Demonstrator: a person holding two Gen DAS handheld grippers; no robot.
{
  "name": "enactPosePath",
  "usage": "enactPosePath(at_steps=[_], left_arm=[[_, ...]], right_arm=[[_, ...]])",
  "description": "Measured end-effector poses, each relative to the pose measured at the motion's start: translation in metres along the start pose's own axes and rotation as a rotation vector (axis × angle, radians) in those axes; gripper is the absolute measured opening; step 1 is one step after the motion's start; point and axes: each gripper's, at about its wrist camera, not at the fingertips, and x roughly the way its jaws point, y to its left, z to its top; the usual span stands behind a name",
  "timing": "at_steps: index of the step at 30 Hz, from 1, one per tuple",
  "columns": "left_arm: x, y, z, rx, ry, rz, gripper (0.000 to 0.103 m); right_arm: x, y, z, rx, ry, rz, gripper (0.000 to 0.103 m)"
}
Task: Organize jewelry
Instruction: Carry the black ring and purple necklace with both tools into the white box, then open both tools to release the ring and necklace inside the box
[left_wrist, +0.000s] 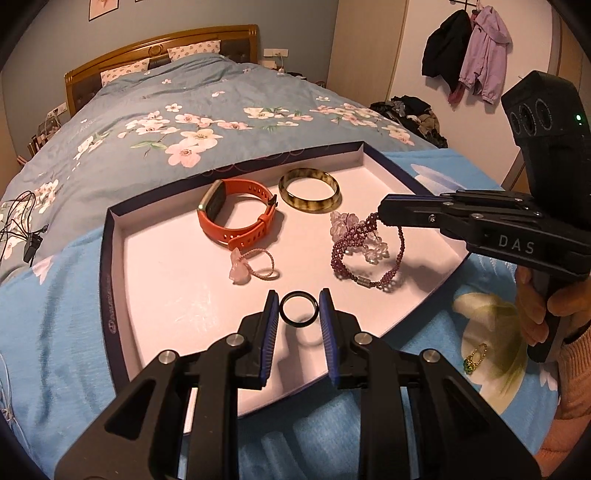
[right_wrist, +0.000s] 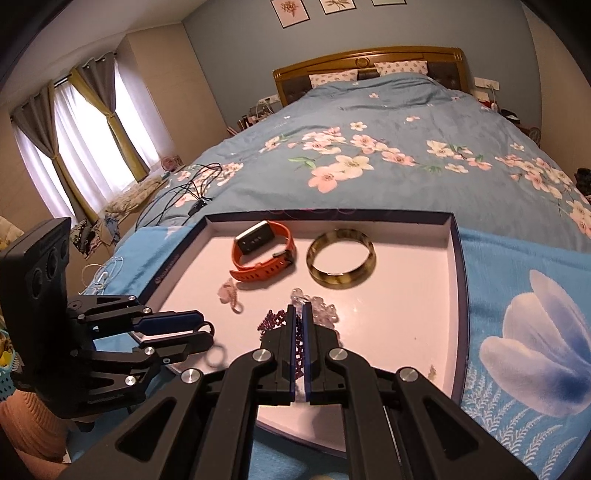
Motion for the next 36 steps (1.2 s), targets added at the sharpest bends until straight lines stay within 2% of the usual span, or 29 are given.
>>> enactPosePath(at_steps=[11, 22, 31, 36], left_arm=[[0.011, 0.002, 0.002, -0.007, 0.021, 0.007, 0.022], [0.019, 0.006, 0.006, -0.018, 0.027, 0.020, 0.022], [0.025, 0.010, 0.011, -0.036, 0.027, 0.027, 0.022], [0.026, 0.009, 0.010, -0.036, 0.027, 0.032, 0.023]], right_arm=[[0.021, -0.006, -0.005, -0.011, 0.080, -0.036, 0.002], [0.033, -0.005, 0.012, -0.055, 0.061, -0.125, 0.002], [0.018, -0.004, 0.010, -0.059, 0.037, -0.106, 0.002], [0.020, -0.008, 0.009, -0.034, 0.054, -0.096, 0.004]])
